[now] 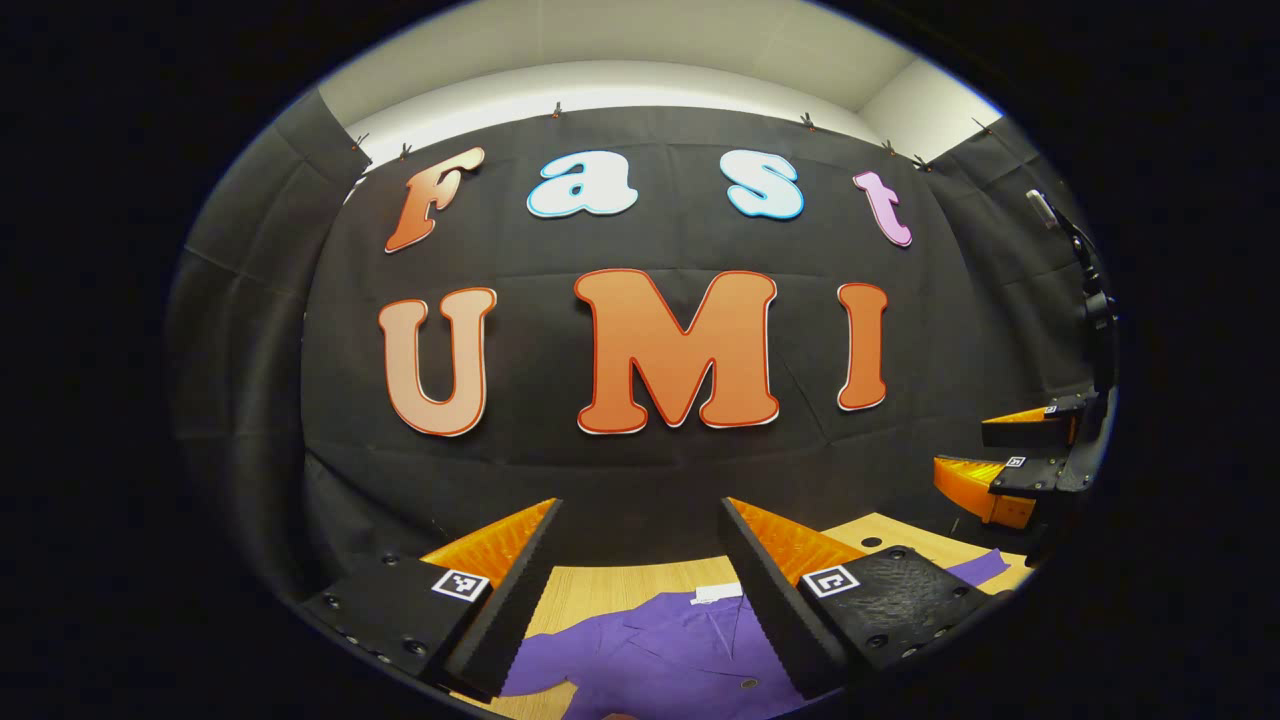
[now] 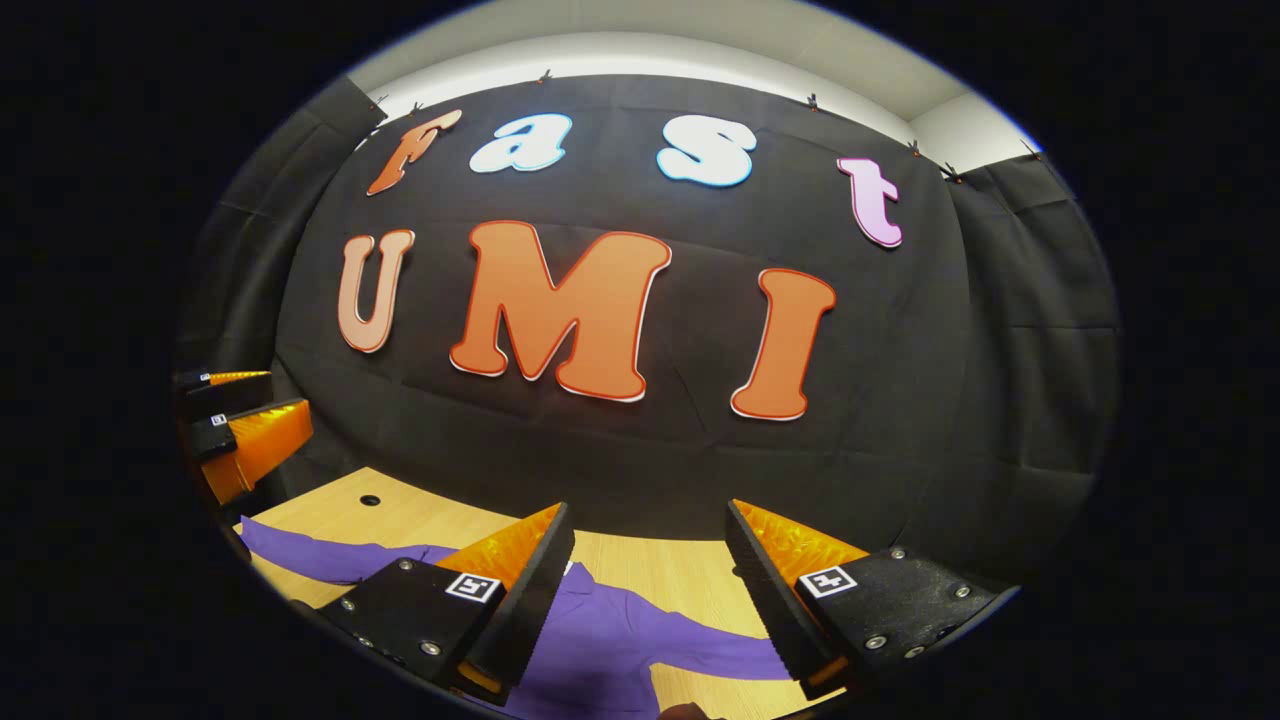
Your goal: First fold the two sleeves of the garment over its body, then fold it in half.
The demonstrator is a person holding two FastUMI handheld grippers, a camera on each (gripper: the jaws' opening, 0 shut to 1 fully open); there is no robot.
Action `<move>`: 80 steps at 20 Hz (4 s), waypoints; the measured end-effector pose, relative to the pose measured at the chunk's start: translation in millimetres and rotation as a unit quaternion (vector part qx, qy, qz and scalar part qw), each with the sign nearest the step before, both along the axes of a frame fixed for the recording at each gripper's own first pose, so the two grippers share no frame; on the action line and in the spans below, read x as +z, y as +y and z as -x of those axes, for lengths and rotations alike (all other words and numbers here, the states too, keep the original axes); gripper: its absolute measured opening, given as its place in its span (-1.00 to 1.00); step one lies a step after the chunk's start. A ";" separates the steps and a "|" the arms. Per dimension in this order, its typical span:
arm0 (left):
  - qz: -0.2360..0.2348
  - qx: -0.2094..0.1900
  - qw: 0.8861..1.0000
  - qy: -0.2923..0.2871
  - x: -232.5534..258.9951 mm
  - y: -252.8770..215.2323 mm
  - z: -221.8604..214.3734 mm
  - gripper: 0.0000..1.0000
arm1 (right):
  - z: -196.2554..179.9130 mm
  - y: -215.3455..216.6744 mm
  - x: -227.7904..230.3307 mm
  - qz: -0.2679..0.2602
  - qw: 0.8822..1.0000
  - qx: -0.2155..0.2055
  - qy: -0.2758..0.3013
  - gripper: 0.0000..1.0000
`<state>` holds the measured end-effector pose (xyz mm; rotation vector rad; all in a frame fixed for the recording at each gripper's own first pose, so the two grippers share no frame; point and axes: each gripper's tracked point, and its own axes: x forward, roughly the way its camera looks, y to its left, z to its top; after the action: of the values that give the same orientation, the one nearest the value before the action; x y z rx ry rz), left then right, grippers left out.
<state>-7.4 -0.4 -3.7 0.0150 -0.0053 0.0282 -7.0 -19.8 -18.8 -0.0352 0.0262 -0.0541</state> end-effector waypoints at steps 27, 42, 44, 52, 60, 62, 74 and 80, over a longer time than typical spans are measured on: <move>-0.060 0.057 0.995 0.057 -31.0 -49.8 32.0 1.00 | 4.0 -230.4 -255.7 -0.136 0.919 -0.129 0.347 0.87; -0.075 0.108 0.985 0.113 -63.5 -74.5 52.4 0.94 | 6.5 -300.4 -401.3 -0.240 0.801 -0.118 0.536 0.89; -0.078 0.106 0.984 0.118 -65.8 -78.8 51.6 0.95 | 4.8 -305.2 -411.0 -0.250 0.791 -0.122 0.545 0.89; -0.093 0.094 0.982 0.131 -72.2 -85.7 47.9 0.96 | -6.0 -312.2 -440.9 -0.228 0.777 -0.144 0.569 0.87; -0.092 0.091 0.982 0.140 -78.0 -72.0 43.1 0.94 | -15.7 -279.5 -431.3 -0.247 0.775 -0.145 0.563 -0.84; -0.094 0.085 0.982 0.139 -77.2 -68.1 40.4 0.95 | -23.2 -272.4 -414.8 -0.248 0.793 -0.134 0.540 -0.92; -0.070 0.051 0.990 0.114 -67.5 -15.3 24.3 0.95 | -46.7 -146.1 -223.0 -0.233 0.872 -0.040 0.429 -0.93; -0.054 0.064 0.991 0.101 -65.2 34.2 29.8 0.95 | -60.4 -73.1 -147.3 -0.205 0.896 0.013 0.394 -0.93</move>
<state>-37.1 33.8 -68.9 0.1256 0.1974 0.1543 53.3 -92.9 -166.1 0.3694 0.8527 -0.0026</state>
